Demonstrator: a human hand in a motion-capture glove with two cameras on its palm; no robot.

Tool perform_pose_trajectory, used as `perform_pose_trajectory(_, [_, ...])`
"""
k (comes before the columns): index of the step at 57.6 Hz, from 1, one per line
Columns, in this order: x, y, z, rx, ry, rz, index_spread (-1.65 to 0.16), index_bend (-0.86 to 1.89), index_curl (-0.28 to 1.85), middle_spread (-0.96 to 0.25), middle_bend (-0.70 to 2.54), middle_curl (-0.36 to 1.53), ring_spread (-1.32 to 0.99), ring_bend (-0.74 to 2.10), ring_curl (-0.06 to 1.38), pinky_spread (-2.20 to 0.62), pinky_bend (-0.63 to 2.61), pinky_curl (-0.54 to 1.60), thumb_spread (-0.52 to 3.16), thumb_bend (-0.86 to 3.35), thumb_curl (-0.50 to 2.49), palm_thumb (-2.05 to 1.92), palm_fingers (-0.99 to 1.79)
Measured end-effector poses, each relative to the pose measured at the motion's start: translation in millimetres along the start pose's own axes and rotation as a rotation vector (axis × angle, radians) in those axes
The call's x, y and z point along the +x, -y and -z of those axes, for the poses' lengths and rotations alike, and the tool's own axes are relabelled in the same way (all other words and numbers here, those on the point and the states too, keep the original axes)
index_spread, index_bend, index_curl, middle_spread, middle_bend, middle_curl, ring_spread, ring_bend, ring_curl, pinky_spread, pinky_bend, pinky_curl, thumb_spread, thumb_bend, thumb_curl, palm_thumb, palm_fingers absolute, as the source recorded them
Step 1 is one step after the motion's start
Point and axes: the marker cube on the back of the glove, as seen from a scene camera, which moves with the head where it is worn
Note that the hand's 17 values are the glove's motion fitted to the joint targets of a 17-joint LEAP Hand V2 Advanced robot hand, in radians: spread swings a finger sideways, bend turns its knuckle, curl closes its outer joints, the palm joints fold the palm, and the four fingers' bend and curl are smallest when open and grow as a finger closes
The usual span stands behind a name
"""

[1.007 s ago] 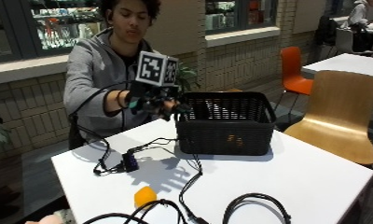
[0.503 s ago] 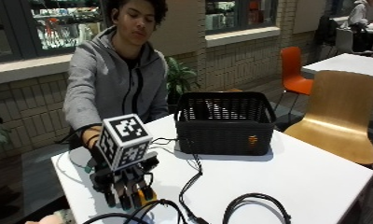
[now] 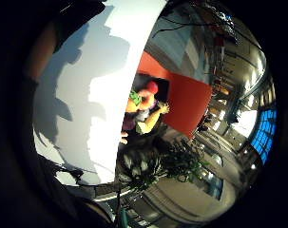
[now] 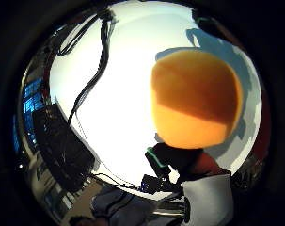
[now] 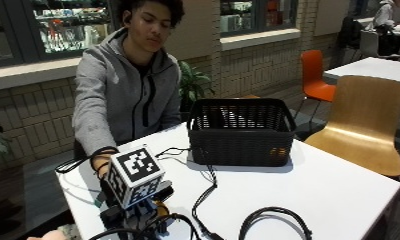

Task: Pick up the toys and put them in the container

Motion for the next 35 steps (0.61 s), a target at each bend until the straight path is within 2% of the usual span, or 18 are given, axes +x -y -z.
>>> perform_pose_trajectory(9, [-12,1,0,0.092,0.044,0.038,-0.31,0.59,0.47,0.05,0.09,0.17,-0.04,0.09,0.12,-0.03,0.51,0.36,1.3,0.08,0.34,0.27,-0.12])
perform_pose_trajectory(21, [-20,-4,7,0.191,-0.039,0.041,-0.28,1.07,0.62,0.04,0.12,0.17,-0.04,0.09,0.07,-0.03,0.46,0.35,1.4,0.17,0.38,0.45,-0.08])
perform_pose_trajectory(35, [-19,-12,12,0.236,-0.064,0.029,-0.2,1.34,0.67,0.01,0.2,0.23,-0.06,0.1,0.03,-0.03,0.39,0.34,1.43,0.21,0.39,0.56,-0.06])
